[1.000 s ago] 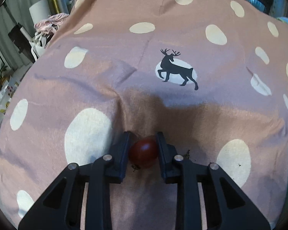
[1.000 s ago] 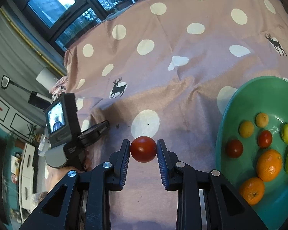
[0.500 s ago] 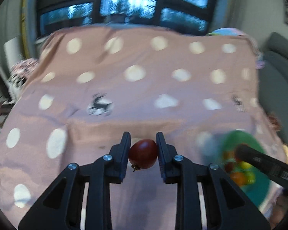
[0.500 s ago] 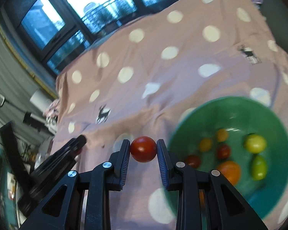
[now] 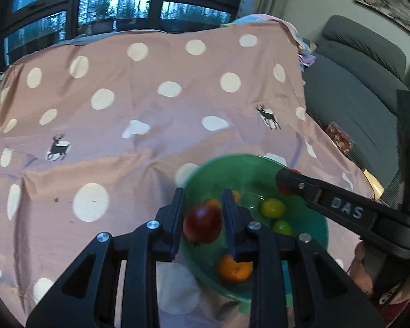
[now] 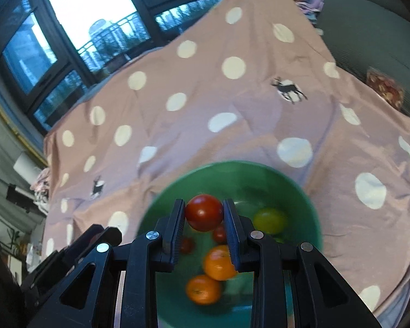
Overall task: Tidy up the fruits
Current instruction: 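Lower the tomato into the bowl and open the right tool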
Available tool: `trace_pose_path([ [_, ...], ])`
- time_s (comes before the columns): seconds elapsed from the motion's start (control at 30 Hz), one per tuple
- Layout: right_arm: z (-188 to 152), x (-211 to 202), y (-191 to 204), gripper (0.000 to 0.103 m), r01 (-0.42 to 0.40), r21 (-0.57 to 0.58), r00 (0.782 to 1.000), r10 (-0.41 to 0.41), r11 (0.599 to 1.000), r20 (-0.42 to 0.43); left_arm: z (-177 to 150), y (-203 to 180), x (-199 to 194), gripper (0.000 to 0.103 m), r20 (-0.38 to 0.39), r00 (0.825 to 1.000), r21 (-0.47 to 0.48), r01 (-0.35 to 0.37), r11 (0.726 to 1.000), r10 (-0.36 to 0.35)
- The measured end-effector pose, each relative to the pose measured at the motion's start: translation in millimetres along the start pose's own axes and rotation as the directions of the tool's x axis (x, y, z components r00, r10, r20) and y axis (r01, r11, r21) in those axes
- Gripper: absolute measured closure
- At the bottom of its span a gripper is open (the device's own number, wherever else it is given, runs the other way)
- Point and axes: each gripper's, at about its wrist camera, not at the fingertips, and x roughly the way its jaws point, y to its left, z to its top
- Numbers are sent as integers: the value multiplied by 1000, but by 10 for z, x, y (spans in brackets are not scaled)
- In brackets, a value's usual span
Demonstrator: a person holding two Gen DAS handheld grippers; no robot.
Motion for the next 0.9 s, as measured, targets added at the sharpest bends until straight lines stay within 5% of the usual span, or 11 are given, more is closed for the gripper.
trace_pose_path([
  [0.13,-3,28,-112,70,39,5,999,-39,999,-32,-15,-93,13,53,-7,1000,19,5,1000,-5],
  [0.27,15,-16,-202,48,39,43,999,-38,998,-23,-37,-127,-38,33,-11,1000,22,13,1000,-13],
  [0.9,18,-174,-263,47,40,42,999,-41,998,20,-181,-56,-322,27,33,999,13,-28,1000,28],
])
